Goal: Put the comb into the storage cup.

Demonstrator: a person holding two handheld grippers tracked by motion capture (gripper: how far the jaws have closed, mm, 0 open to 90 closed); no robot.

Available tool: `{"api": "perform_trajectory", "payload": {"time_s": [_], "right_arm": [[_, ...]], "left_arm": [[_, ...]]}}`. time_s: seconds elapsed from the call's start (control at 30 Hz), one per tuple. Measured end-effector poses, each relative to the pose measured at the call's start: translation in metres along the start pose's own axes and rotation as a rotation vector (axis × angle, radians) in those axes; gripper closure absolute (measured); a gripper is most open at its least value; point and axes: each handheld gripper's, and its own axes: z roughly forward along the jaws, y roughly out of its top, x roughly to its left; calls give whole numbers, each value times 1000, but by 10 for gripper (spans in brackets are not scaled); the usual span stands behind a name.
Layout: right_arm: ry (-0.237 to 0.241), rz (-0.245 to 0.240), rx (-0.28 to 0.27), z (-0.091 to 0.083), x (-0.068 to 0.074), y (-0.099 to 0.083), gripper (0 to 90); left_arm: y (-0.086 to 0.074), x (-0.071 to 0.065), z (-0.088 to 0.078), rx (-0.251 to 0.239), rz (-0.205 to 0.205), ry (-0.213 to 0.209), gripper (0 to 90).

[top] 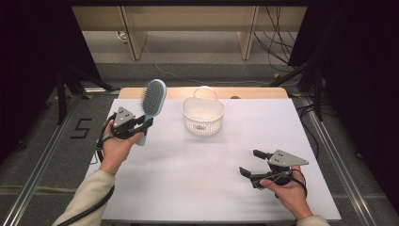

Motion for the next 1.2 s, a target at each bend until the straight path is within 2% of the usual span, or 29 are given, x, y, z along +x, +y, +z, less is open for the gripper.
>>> {"api": "perform_trajectory", "payload": {"time_s": [1.2], "right_arm": [[0,4,2,0,-1,0,148]], "left_arm": [[7,-7,6,-10,2,-24,696]]}}
